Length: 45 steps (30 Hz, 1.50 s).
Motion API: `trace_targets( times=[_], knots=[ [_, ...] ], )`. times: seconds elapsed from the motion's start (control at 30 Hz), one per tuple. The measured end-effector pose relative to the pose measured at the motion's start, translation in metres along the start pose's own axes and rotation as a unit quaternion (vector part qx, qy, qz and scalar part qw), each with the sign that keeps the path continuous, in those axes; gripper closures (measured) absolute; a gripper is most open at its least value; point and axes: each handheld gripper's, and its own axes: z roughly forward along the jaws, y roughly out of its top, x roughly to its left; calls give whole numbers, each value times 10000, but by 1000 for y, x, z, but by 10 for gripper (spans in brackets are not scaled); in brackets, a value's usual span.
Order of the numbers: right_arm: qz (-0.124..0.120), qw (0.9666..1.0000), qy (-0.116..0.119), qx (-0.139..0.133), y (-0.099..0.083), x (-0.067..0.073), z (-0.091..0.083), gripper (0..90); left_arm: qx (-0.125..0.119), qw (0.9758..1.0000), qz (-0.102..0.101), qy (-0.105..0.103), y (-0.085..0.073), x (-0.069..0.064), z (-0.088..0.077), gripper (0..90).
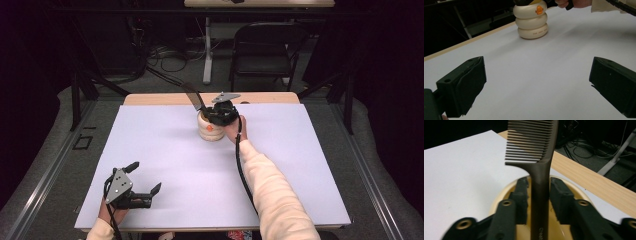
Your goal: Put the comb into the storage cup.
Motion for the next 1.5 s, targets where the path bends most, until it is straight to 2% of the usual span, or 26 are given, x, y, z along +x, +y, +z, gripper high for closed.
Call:
trace_targets(
  times=[0.17, 0.27, 0.4, 0.6, 0.97, 1.5],
  knots=[
    [42, 10000, 40, 65, 1, -1, -7, 434, 14, 10000, 8, -4, 0, 0, 0, 10],
    [-24, 10000, 49, 82, 3, 1, -13, 363, 11, 10000, 6, 1, 0, 0, 0, 10],
    [-70, 9999, 63, 60, 5, 3, -22, 303, 14, 10000, 12, -6, 0, 0, 0, 10],
    [-124, 9995, 271, 108, 5, 6, -31, 219, 15, 10000, 14, -6, 0, -1, 0, 10],
    [-173, 9983, 531, 173, 2, 10, -51, 109, 19, 10000, 19, -3, 0, -1, 0, 10],
    [-136, 9972, 661, 313, -22, 10, -83, 38, 36, 10000, -3, -7, 0, -1, 1, 10]
  ],
)
